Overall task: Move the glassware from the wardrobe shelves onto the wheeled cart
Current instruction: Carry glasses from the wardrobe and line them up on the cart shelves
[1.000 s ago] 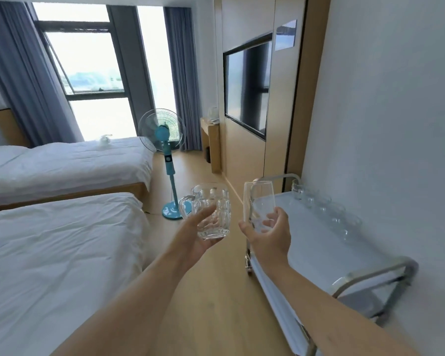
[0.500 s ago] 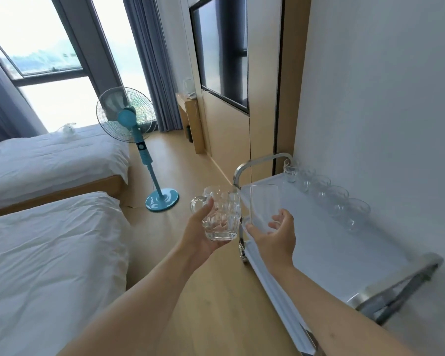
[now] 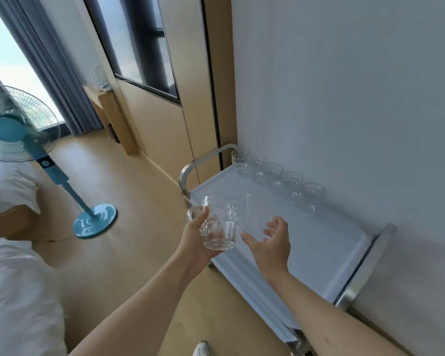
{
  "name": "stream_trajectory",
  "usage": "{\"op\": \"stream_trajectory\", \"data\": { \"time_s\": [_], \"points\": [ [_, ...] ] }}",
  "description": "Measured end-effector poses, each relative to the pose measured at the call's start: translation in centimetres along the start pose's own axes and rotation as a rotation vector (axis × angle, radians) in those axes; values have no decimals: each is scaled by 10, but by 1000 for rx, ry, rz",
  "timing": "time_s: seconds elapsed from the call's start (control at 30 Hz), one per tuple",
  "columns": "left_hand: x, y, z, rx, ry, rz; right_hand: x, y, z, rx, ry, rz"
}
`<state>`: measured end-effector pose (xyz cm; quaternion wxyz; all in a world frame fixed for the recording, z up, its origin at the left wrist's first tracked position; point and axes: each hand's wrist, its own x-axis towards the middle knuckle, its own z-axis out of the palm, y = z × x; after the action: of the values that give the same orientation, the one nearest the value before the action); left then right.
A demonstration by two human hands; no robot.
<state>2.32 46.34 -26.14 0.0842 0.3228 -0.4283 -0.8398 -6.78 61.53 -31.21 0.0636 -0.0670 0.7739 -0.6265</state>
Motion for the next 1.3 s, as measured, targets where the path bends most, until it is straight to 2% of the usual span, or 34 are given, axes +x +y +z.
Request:
{"op": "stream_trajectory", "data": {
  "time_s": [0.13, 0.3, 0.37, 0.5, 0.67, 0.8, 1.03, 1.3],
  "points": [
    [53, 4, 5, 34, -23, -82, 21, 4, 11, 35, 138, 77],
    [111, 15, 12, 119, -151, -223, 43, 11, 16, 29, 291, 138],
    [132, 16, 14, 154, -125, -259, 50, 14, 18, 14, 349, 163],
    [164, 11, 12, 216, -138, -316, 53, 22, 28, -21, 445, 216],
    [201, 3, 18, 381, -259, -376, 49, 37, 36, -99, 567, 269],
    [215, -10, 30, 421, -300, -427, 45, 49, 31, -132, 622, 317],
    [237, -44, 60, 569, -313, -348, 63, 76, 2, -182, 679, 418],
    [249, -88, 84, 981, -380, -21, 96, 123, -16, -174, 637, 507]
  ]
}}
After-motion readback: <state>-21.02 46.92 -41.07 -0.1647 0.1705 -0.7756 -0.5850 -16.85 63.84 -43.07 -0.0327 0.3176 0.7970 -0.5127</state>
